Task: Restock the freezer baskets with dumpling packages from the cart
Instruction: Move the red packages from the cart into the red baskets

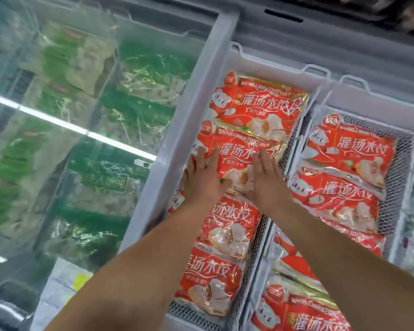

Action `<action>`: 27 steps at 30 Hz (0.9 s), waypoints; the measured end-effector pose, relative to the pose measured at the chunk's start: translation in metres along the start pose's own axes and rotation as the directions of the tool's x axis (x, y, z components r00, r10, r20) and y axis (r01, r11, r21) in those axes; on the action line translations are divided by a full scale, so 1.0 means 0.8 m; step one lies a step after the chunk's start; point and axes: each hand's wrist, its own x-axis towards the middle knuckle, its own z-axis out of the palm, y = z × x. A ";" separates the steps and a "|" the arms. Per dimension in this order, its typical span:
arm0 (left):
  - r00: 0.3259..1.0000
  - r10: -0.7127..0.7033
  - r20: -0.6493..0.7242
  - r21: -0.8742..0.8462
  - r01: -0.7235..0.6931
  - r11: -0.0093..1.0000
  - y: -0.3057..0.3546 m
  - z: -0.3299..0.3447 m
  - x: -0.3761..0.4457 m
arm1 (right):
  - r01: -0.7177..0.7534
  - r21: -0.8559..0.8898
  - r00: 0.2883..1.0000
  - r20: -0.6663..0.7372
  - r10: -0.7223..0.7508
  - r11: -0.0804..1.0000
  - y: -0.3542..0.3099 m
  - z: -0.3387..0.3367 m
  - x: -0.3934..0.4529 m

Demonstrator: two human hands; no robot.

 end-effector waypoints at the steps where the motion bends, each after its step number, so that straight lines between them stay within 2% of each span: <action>1: 1.000 -0.007 -0.001 0.002 0.007 1.000 0.001 -0.001 0.000 | 0.008 0.012 1.000 -0.001 -0.008 1.000 0.001 -0.004 -0.001; 5: 1.000 -0.019 0.006 -0.001 0.019 1.000 0.009 -0.012 -0.018 | 0.047 0.057 0.997 -0.068 -0.043 0.997 0.007 -0.029 -0.037; 8: 0.997 0.068 -0.042 -0.022 -0.069 0.997 0.017 -0.017 -0.052 | 0.032 0.113 0.997 -0.072 -0.024 0.993 0.009 -0.049 -0.086; 13: 0.967 0.194 -0.163 -0.160 -0.220 0.962 0.026 -0.036 -0.152 | 0.055 0.041 0.988 -0.145 -0.049 0.998 0.013 -0.062 -0.192; 17: 0.947 0.241 -0.210 -0.089 -0.264 0.960 0.013 -0.046 -0.242 | 0.089 -0.004 0.990 -0.109 -0.089 0.996 0.002 -0.054 -0.276; 20: 0.923 0.292 -0.249 -0.041 -0.311 0.950 0.002 -0.041 -0.324 | 0.139 -0.033 0.977 -0.158 -0.143 0.990 -0.008 -0.040 -0.343; 27: 0.892 0.165 -0.420 -0.099 -0.226 0.969 -0.037 -0.024 -0.514 | 0.233 -0.073 0.927 -0.283 -0.244 0.970 -0.055 0.004 -0.490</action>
